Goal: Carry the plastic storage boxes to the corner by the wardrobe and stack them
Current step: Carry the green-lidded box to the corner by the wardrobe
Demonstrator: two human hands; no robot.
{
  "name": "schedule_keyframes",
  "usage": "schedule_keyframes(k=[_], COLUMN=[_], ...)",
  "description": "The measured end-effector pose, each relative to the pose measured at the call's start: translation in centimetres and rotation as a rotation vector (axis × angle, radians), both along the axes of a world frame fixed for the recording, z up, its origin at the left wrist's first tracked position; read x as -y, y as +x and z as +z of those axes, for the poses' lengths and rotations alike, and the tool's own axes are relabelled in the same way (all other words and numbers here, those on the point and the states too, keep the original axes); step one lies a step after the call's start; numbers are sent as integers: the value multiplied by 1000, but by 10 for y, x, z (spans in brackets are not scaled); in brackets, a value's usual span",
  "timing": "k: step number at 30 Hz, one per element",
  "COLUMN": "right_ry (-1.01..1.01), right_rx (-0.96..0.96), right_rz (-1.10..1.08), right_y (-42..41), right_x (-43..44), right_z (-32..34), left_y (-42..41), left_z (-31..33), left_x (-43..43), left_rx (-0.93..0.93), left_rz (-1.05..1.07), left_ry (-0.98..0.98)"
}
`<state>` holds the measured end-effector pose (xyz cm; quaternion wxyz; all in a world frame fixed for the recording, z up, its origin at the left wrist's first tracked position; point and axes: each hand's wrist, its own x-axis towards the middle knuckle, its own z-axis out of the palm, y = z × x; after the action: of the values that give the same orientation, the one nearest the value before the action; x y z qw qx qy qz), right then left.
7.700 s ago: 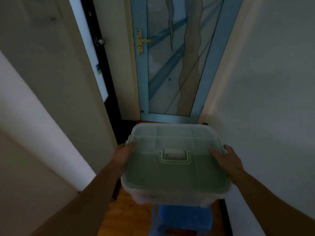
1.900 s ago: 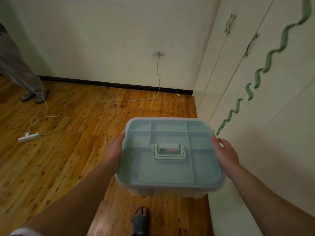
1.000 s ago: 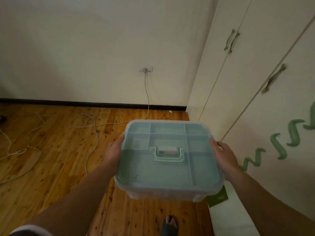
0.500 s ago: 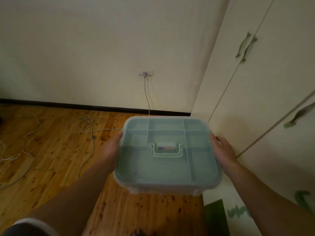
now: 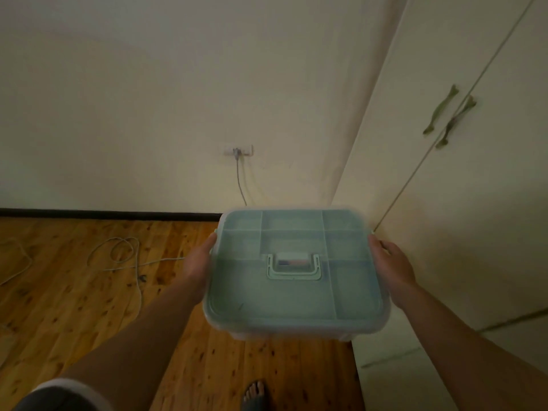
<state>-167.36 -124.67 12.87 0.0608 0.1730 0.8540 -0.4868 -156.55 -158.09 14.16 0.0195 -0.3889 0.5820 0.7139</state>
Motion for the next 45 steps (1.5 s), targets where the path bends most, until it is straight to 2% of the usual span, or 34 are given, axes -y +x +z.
schedule_keyframes(k=[17,29,35,45], right_ry=[-8,-22,-17,14], right_rx=[20,180,195,239], right_rz=[-62,6,43,44], right_y=[-164,-328,-398,-459], right_x=[37,38,38,60], right_z=[-4,-59,-81,-92], left_y=[-185,-330,-394,-457], left_z=[-25,-68,-87,-104], left_x=[58,49,45,76], left_rx=[76,157,198,270], left_rz=[-54,-22,15,11], left_ry=[-25,-59,-82,-46])
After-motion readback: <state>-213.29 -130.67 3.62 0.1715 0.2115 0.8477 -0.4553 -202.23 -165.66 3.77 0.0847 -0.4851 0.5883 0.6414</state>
